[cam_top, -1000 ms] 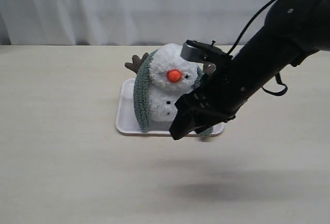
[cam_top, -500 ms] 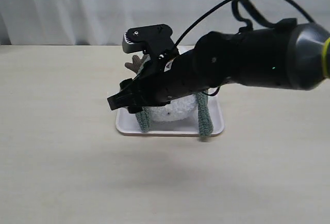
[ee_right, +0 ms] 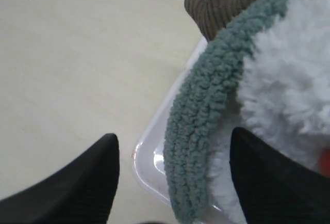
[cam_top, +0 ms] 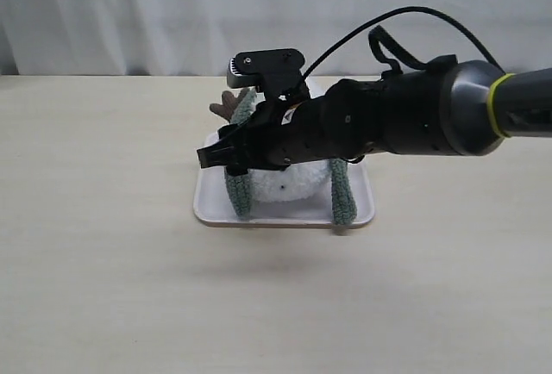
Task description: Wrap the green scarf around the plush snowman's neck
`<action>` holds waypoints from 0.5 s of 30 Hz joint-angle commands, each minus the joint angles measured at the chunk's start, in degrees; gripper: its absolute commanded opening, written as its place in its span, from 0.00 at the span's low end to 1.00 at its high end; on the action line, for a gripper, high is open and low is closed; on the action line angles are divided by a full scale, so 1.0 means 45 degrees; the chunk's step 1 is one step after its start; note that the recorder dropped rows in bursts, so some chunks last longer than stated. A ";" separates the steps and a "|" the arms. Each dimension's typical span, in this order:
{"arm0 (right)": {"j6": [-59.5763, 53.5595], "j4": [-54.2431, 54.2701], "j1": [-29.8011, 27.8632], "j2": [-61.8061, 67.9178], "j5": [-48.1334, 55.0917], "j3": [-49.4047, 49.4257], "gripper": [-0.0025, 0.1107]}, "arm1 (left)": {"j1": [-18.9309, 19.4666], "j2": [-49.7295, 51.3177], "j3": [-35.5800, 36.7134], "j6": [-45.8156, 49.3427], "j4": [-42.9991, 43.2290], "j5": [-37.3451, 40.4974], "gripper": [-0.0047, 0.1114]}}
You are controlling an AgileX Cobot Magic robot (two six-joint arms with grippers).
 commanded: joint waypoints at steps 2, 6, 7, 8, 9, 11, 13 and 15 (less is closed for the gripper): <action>0.0021 0.0087 -0.0001 0.0610 -0.0953 -0.0056 0.55 | 0.0009 -0.0035 0.0047 -0.0014 -0.0027 -0.0136 0.04; 0.0021 0.0087 -0.0001 0.0762 -0.0747 -0.0056 0.55 | 0.0009 -0.0035 0.0047 -0.0014 -0.0027 -0.0136 0.04; 0.0021 0.0087 0.0062 0.0762 -0.0714 -0.0056 0.55 | 0.0009 -0.0035 0.0047 -0.0014 -0.0027 -0.0136 0.04; -0.0002 0.0025 0.0121 0.0730 -0.0714 -0.0056 0.55 | 0.0009 -0.0035 0.0047 -0.0014 -0.0027 -0.0136 0.04; -0.0117 -0.0010 0.0201 0.0729 -0.0768 -0.0056 0.55 | 0.0009 -0.0035 0.0047 -0.0014 -0.0027 -0.0136 0.04; -0.0525 -0.0010 0.0438 0.0729 -0.0975 -0.0112 0.55 | 0.0009 -0.0035 0.0047 -0.0014 -0.0027 -0.0136 0.04; -0.0713 -0.0010 0.0594 0.0780 -0.1444 -0.0112 0.55 | 0.0009 -0.0035 0.0047 -0.0014 -0.0027 -0.0136 0.04; -0.0617 0.0088 0.0594 0.0904 -0.1804 -0.0112 0.55 | 0.0009 -0.0035 0.0047 -0.0014 -0.0027 -0.0136 0.04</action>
